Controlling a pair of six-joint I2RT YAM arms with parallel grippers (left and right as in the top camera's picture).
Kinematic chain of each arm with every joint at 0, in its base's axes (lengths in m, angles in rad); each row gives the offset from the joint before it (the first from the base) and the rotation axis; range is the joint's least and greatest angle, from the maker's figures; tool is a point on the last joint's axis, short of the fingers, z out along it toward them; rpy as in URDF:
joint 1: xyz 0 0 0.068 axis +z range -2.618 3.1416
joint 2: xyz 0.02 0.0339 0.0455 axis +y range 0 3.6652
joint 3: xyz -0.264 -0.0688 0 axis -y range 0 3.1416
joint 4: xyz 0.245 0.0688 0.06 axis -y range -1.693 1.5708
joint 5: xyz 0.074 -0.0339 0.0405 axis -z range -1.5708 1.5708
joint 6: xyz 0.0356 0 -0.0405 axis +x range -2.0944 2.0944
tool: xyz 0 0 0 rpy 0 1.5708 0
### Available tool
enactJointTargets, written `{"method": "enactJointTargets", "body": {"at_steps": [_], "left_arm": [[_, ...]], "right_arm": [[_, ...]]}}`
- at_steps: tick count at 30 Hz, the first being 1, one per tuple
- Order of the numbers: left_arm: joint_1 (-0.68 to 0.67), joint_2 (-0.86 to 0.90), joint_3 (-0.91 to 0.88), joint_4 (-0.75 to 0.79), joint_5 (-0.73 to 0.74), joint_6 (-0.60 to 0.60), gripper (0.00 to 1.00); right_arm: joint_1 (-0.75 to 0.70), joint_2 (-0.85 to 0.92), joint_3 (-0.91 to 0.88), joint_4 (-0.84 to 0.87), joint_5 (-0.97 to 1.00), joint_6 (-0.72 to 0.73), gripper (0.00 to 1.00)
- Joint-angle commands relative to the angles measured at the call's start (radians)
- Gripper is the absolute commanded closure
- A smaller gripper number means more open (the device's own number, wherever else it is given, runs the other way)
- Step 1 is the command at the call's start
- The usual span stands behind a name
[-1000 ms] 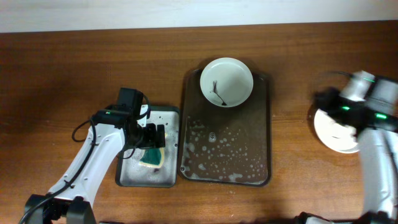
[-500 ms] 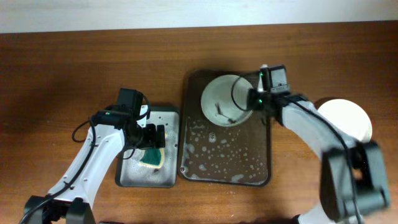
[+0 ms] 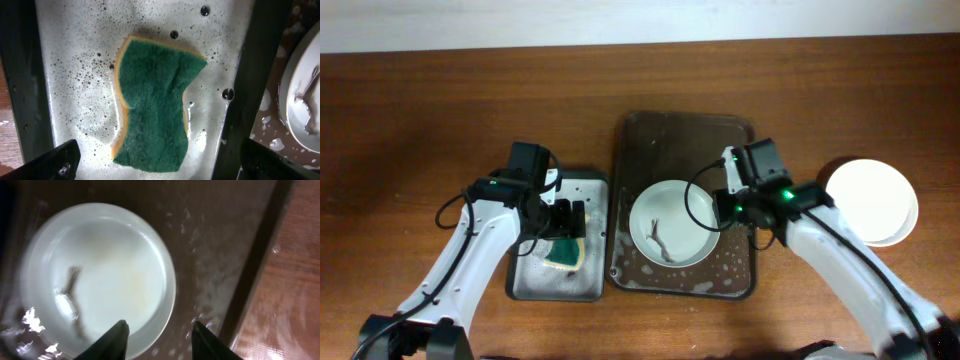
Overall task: Clean dirty plates on tray and stack at the side
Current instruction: 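Drag the back plate toward the tray center with the right gripper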
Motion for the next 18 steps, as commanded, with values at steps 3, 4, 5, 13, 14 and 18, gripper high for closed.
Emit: {"method": "enactJointTargets", "body": {"at_steps": [3,4,5,13,14,18], "left_arm": [[0.003,-0.009,0.003,0.002,0.006,0.008,0.01],[0.003,-0.009,0.003,0.002,0.006,0.008,0.01],[0.003,-0.009,0.003,0.002,0.006,0.008,0.01],[0.003,-0.009,0.003,0.002,0.006,0.008,0.01],[0.003,-0.009,0.003,0.002,0.006,0.008,0.01],[0.005,-0.009,0.003,-0.007,-0.031,0.021,0.01]], "right_arm": [[-0.006,0.298,-0.016,0.194,0.01,-0.185,0.59],[-0.006,0.314,-0.016,0.208,0.024,-0.177,0.77],[-0.01,0.313,-0.016,0.202,0.073,-0.084,0.96],[-0.057,0.264,-0.009,-0.034,-0.13,0.352,0.6],[-0.057,0.242,0.006,-0.029,-0.124,0.232,0.6],[-0.057,0.154,0.01,-0.04,-0.054,0.114,0.58]]}}
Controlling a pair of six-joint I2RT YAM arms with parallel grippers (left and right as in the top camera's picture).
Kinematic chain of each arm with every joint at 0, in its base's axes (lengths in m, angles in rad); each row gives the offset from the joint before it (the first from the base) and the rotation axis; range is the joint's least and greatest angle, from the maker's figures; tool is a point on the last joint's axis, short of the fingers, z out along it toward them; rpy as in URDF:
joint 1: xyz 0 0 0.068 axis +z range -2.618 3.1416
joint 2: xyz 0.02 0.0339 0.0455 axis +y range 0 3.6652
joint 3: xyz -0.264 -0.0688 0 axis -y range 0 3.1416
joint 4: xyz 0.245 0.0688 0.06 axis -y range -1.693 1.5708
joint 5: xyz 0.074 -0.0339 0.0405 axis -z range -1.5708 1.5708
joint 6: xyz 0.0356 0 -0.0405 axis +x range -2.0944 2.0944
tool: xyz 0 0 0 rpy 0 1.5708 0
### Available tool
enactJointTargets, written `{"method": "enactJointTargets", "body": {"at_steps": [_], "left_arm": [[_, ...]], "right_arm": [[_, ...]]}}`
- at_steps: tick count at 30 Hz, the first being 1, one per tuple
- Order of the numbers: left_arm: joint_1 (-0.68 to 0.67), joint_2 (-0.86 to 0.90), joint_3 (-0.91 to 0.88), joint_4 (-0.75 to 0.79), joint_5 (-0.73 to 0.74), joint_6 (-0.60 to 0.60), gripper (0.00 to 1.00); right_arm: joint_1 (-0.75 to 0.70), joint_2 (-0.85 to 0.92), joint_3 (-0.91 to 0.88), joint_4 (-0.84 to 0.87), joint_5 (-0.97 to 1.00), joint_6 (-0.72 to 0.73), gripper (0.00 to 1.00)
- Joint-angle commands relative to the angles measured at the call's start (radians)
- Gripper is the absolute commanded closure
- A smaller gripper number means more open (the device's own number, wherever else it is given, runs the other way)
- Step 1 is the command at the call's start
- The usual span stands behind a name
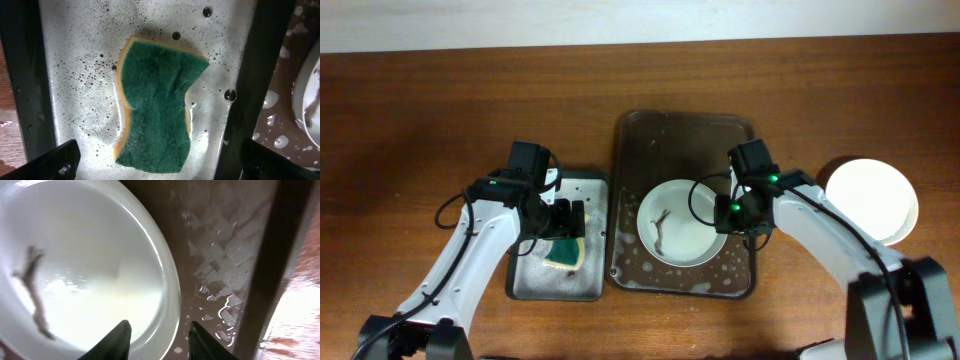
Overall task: Clean dirty plates on tray and stack at the side
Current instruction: 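Drag the back plate toward the tray center with the right gripper, then grasp the sponge with the left gripper and scrub the back plate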
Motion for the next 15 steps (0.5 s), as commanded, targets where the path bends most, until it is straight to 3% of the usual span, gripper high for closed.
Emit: {"method": "enactJointTargets", "body": {"at_steps": [1,3,5,6,8,9,10,11,12,14,15], "left_arm": [[0.005,-0.008,0.003,-0.007,-0.022,0.018,0.01],[0.005,-0.008,0.003,-0.007,-0.016,0.017,0.01],[0.004,-0.008,0.003,-0.013,0.154,0.017,0.01],[0.004,-0.005,0.003,0.012,0.144,0.017,0.0],[-0.004,0.014,-0.002,0.024,0.121,0.016,0.36],[-0.018,0.027,-0.008,0.024,0.061,-0.035,0.39],[-0.047,0.045,-0.029,0.029,-0.024,-0.124,0.35],[-0.067,0.055,-0.05,0.045,-0.039,-0.149,0.27],[-0.098,0.074,-0.09,0.103,-0.045,-0.154,0.25],[-0.126,0.109,-0.14,0.174,-0.132,-0.21,0.34],[-0.129,0.153,-0.179,0.245,-0.172,-0.247,0.57]], "right_arm": [[-0.002,-0.014,0.011,-0.005,0.031,-0.134,0.57],[-0.002,0.018,0.009,0.005,0.034,-0.176,0.58],[-0.002,0.037,0.008,0.011,0.034,-0.182,0.57],[-0.002,0.037,0.008,0.01,0.034,-0.182,0.57],[-0.002,0.036,0.009,-0.006,0.034,-0.182,0.57],[-0.002,0.036,0.008,-0.013,0.034,-0.182,0.57],[-0.002,0.037,0.008,-0.016,0.034,-0.182,0.57],[-0.002,0.036,0.008,-0.016,0.033,-0.182,0.58],[-0.002,0.036,0.008,-0.016,0.032,-0.182,0.57],[-0.002,0.036,0.008,-0.02,0.03,-0.182,0.57],[-0.002,0.036,0.008,-0.024,0.03,-0.182,0.58]]}}
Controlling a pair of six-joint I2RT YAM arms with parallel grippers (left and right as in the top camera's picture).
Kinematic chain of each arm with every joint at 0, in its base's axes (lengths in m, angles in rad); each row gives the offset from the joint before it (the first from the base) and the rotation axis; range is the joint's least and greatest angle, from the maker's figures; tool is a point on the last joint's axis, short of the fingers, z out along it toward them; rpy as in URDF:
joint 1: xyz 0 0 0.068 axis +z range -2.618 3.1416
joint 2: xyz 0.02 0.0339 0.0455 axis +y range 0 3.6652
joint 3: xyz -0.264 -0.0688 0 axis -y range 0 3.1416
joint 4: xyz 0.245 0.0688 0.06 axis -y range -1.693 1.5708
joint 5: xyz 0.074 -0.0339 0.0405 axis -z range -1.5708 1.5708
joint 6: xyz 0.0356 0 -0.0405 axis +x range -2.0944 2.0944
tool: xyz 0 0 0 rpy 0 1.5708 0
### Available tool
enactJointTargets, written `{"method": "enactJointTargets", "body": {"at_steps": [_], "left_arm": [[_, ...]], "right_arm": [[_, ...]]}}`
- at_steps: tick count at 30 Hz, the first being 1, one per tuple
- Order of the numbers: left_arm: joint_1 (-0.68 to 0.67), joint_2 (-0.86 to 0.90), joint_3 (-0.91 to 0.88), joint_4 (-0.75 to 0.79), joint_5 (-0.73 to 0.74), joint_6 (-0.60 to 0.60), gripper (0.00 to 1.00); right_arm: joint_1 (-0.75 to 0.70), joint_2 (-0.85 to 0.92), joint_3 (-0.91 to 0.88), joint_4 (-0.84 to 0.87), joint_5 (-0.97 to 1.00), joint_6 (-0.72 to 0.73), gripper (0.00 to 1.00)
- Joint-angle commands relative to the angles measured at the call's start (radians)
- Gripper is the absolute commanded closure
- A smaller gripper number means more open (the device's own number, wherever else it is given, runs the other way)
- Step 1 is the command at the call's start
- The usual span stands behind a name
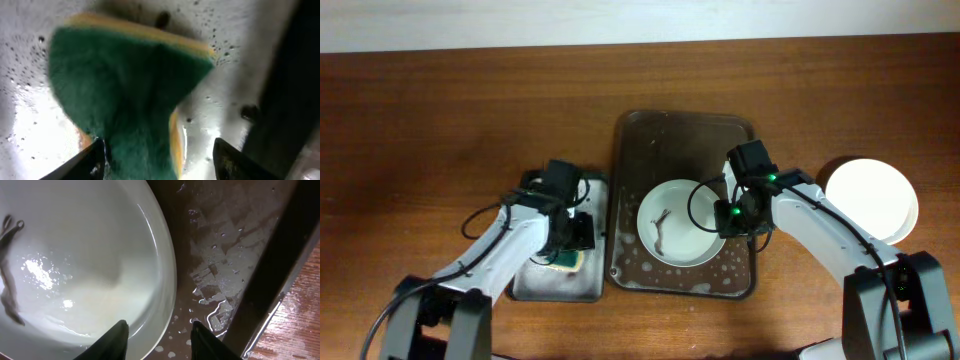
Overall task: Clean dirty plates on tray and stack at the side
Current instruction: 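Grasp the sponge with the left gripper and scrub the back plate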
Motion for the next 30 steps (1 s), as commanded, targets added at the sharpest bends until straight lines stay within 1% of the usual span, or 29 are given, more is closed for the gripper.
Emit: {"method": "enactJointTargets", "body": {"at_steps": [1,2,3,6,7,8,9,10,11,13,14,15,16,17,18,19,20,21,22,23,24,25,26,28,30], "left_arm": [[-0.003,0.078,-0.06,0.088,-0.093,-0.087,0.78],[-0.003,0.081,-0.06,0.09,-0.093,-0.087,0.96],[-0.003,0.078,-0.056,0.086,-0.092,-0.087,1.0],[-0.003,0.072,0.037,-0.016,-0.02,-0.082,1.0],[-0.003,0.071,0.103,-0.1,-0.014,-0.082,0.9],[-0.003,0.071,0.152,-0.172,-0.018,-0.082,0.75],[-0.003,0.071,0.162,-0.191,-0.033,-0.077,0.56],[-0.003,0.071,0.159,-0.19,-0.059,-0.075,0.48],[-0.003,0.071,0.151,-0.185,-0.102,-0.076,0.47],[-0.003,0.074,0.09,-0.116,-0.123,-0.076,0.53],[-0.003,0.081,0.037,-0.06,-0.114,-0.085,0.6],[-0.003,0.087,-0.031,0.026,-0.066,-0.091,0.68],[-0.003,0.088,-0.066,0.072,-0.04,-0.09,0.75],[-0.003,0.088,-0.081,0.085,-0.029,-0.09,1.0],[-0.003,0.087,-0.072,0.075,-0.022,-0.089,1.0],[-0.003,0.086,-0.037,0.038,-0.021,-0.083,1.0],[-0.003,0.078,0.027,-0.026,-0.02,-0.082,1.0],[-0.003,0.066,0.109,-0.1,-0.016,-0.06,1.0],[-0.003,0.054,0.18,-0.151,-0.006,-0.028,1.0],[-0.006,0.04,0.264,-0.208,0.015,-0.005,1.0],[-0.011,0.026,0.351,-0.252,0.052,0.011,1.0],[-0.019,0.014,0.407,-0.257,0.11,0.011,1.0],[-0.028,0.012,0.426,-0.244,0.156,0.011,1.0],[-0.053,0.016,0.427,-0.189,0.224,0.006,1.0],[-0.089,0.018,0.422,-0.143,0.226,0.003,1.0]], "right_arm": [[-0.002,0.006,0.006,-0.004,0.009,-0.011,0.58],[-0.002,0.005,0.006,-0.005,0.009,-0.011,0.58],[-0.002,0.005,0.006,-0.006,0.009,-0.011,0.58],[-0.002,0.005,0.006,-0.011,0.009,-0.011,0.58],[-0.002,0.005,0.006,-0.015,0.009,-0.011,0.59],[-0.002,0.005,0.006,-0.019,0.009,-0.011,0.59],[-0.002,0.005,0.006,-0.018,0.009,-0.011,0.59],[-0.002,0.005,0.006,-0.019,0.009,-0.011,0.59],[-0.002,0.005,0.006,-0.019,0.009,-0.011,0.58],[-0.002,0.005,0.006,-0.018,0.01,-0.011,0.58],[-0.002,0.005,0.006,-0.018,0.011,-0.011,0.58],[-0.002,0.005,0.006,-0.018,0.013,-0.011,0.58],[-0.002,0.005,0.006,-0.018,0.013,-0.011,0.58],[-0.002,0.005,0.006,-0.018,0.026,-0.011,0.58],[-0.002,0.005,0.006,-0.015,0.052,-0.01,0.58],[-0.002,0.005,0.006,-0.006,0.085,-0.01,0.65],[-0.002,0.005,0.006,0.015,0.091,-0.01,0.67],[-0.002,0.005,0.006,0.037,0.091,-0.011,0.75],[-0.002,0.007,0.006,0.063,0.091,-0.011,0.77],[-0.002,0.007,0.006,0.081,0.081,-0.011,0.77],[-0.002,0.008,0.006,0.088,0.053,-0.011,0.72],[-0.002,0.014,0.006,0.087,0.05,-0.011,0.68],[-0.002,0.024,0.005,0.088,0.05,-0.011,0.67],[-0.002,0.061,0.005,0.102,0.05,-0.01,0.64],[-0.002,0.101,0.005,0.117,0.05,-0.006,0.73]]}}
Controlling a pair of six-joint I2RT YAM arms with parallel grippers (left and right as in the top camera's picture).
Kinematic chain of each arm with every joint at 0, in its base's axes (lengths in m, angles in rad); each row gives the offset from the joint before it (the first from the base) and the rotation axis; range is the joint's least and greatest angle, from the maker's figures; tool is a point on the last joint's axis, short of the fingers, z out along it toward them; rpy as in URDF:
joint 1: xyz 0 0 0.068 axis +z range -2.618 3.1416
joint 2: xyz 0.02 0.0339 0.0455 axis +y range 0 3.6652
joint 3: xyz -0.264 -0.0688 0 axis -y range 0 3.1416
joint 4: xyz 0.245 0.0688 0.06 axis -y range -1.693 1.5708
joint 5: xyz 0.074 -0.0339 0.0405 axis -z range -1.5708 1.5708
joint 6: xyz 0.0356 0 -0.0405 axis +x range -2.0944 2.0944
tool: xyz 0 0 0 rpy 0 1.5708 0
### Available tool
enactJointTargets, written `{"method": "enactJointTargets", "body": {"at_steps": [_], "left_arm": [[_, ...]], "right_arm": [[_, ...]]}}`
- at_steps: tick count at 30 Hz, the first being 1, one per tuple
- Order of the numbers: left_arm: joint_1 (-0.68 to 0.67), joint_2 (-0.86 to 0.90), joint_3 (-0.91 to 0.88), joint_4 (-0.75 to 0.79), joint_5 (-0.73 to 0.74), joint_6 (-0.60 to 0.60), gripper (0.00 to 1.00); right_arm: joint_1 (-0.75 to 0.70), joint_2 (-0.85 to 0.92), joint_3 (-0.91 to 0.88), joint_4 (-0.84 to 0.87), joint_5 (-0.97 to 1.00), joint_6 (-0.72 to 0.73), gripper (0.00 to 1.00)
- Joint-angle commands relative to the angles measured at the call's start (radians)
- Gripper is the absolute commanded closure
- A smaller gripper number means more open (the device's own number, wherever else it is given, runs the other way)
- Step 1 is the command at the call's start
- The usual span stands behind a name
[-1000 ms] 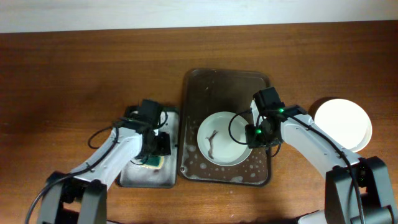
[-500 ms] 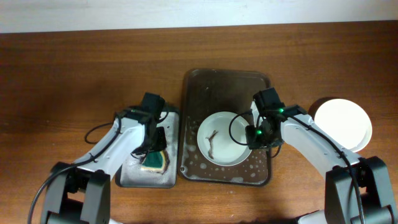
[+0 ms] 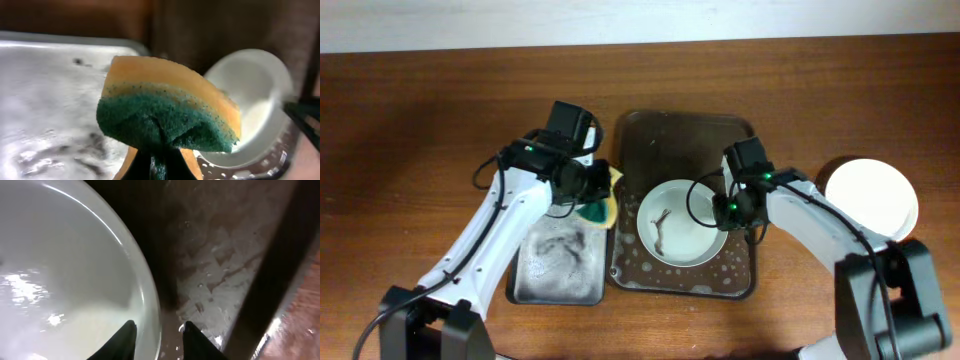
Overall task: Clean dirty plates on tray and stack at the side
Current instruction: 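Grasp the sponge with the left gripper and scrub the back plate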
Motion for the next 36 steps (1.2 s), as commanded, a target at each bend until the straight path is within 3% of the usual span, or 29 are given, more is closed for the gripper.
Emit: {"method": "enactJointTargets", "body": {"at_steps": [1,7,11,14,15,17,19,23,25,27,29,33,36], "left_arm": [[-0.075,-0.004,0.002,0.07,0.075,0.014,1.0],[-0.224,0.214,0.002,0.261,0.079,-0.113,1.0],[-0.304,0.401,0.002,0.434,0.215,-0.203,1.0],[-0.324,0.477,0.002,0.429,0.228,-0.21,1.0],[-0.322,0.488,0.002,0.379,0.185,-0.21,1.0],[-0.298,0.486,0.035,0.16,-0.117,-0.275,1.0],[-0.275,0.486,0.076,0.026,-0.331,-0.275,1.0],[-0.251,0.486,0.157,-0.122,-0.498,-0.278,1.0],[-0.26,0.486,0.168,-0.088,-0.417,-0.277,1.0],[-0.291,0.486,0.166,0.021,-0.184,-0.272,1.0],[-0.339,0.486,0.166,0.106,-0.043,-0.266,1.0],[-0.439,0.511,0.166,0.248,0.137,-0.275,0.99],[-0.446,0.534,0.166,0.262,0.141,-0.303,0.98]], "right_arm": [[-0.002,0.061,0.005,0.021,-0.009,0.014,0.95],[-0.002,0.066,0.004,0.027,-0.002,0.133,0.96],[-0.002,0.066,0.004,0.019,-0.002,0.133,0.96],[-0.002,0.066,0.004,0.013,-0.002,0.134,0.96],[-0.002,0.066,0.004,0.011,-0.002,0.134,0.96],[-0.002,0.066,0.004,0.004,-0.001,0.137,0.96],[-0.002,0.066,0.004,0.001,0.01,0.19,0.96],[-0.018,0.066,0.004,-0.006,0.01,0.264,0.96],[-0.035,0.066,0.004,-0.01,0.005,0.264,0.96],[-0.04,0.066,0.004,-0.007,0.005,0.26,0.96],[-0.039,0.066,0.004,0.004,-0.031,0.187,0.96],[-0.039,0.066,0.004,-0.003,-0.032,0.188,0.96],[-0.039,0.066,0.004,-0.004,-0.032,0.188,0.96]]}}
